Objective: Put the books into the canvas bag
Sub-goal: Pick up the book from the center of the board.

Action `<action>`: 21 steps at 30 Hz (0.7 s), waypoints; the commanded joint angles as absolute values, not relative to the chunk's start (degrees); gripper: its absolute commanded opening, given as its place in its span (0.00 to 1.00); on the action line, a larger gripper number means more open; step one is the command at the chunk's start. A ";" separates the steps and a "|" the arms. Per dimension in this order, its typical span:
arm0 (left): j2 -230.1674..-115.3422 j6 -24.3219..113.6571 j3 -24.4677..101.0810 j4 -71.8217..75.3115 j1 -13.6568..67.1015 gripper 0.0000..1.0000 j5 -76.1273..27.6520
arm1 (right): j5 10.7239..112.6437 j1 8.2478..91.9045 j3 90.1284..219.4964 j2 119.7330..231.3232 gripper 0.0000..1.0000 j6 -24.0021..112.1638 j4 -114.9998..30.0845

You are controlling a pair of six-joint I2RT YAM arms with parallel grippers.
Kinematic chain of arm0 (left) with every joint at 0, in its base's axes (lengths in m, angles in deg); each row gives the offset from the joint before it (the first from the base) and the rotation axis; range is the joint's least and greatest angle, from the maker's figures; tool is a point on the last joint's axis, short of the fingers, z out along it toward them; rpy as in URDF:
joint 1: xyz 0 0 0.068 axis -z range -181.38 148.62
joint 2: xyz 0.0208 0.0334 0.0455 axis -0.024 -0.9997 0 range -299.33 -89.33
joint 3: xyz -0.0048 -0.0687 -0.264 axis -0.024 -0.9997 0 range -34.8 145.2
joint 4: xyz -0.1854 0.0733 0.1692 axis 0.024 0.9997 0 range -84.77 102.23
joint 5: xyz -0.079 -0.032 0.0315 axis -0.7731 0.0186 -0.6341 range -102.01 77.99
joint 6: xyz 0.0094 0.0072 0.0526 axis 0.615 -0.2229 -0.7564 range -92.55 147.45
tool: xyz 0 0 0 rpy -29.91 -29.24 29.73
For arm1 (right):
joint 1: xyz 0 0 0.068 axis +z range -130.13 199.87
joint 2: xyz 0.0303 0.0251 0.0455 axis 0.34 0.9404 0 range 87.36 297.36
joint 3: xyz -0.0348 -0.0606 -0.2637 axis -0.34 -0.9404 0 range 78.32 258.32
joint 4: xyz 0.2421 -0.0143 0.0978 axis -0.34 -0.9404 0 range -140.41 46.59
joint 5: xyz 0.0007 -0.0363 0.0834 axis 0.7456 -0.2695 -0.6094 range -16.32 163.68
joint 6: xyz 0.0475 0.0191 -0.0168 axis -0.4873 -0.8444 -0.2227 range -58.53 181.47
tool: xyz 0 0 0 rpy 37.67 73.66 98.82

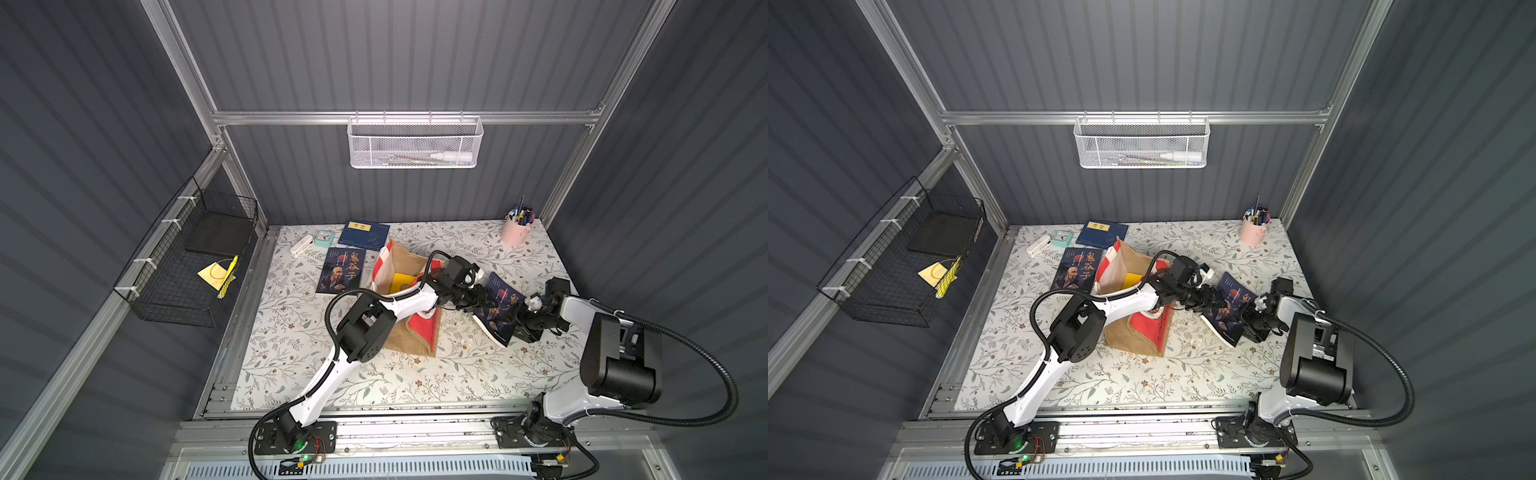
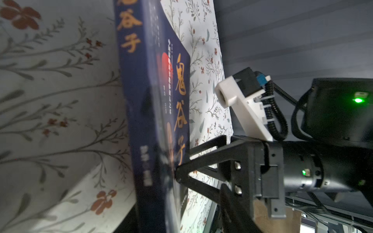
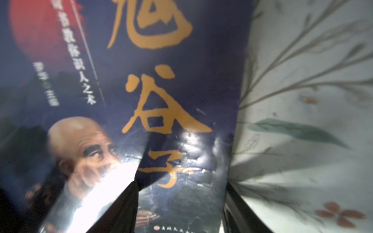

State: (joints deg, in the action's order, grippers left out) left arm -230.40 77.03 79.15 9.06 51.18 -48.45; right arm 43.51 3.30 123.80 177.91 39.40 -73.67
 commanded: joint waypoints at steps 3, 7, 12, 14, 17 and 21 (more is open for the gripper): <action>-227.59 75.73 78.24 9.83 53.34 0.43 -52.67 | 41.49 5.36 121.39 177.47 0.65 39.41 -74.78; -226.51 74.16 77.70 11.58 54.07 0.30 -50.49 | 41.56 5.87 120.71 176.18 0.65 39.36 -75.20; -224.01 69.17 79.08 18.32 54.20 0.12 -46.58 | 41.37 5.91 120.53 173.82 0.65 39.50 -76.20; -222.33 66.58 79.84 21.44 54.24 0.06 -44.31 | 40.51 6.05 120.42 171.41 0.65 39.17 -76.36; -218.48 62.02 80.42 25.60 54.27 0.02 -39.67 | 40.56 7.23 120.71 164.59 0.64 38.95 -75.96; -211.44 56.12 79.13 28.73 54.26 0.00 -32.83 | 40.82 9.42 122.96 152.54 0.63 37.68 -76.10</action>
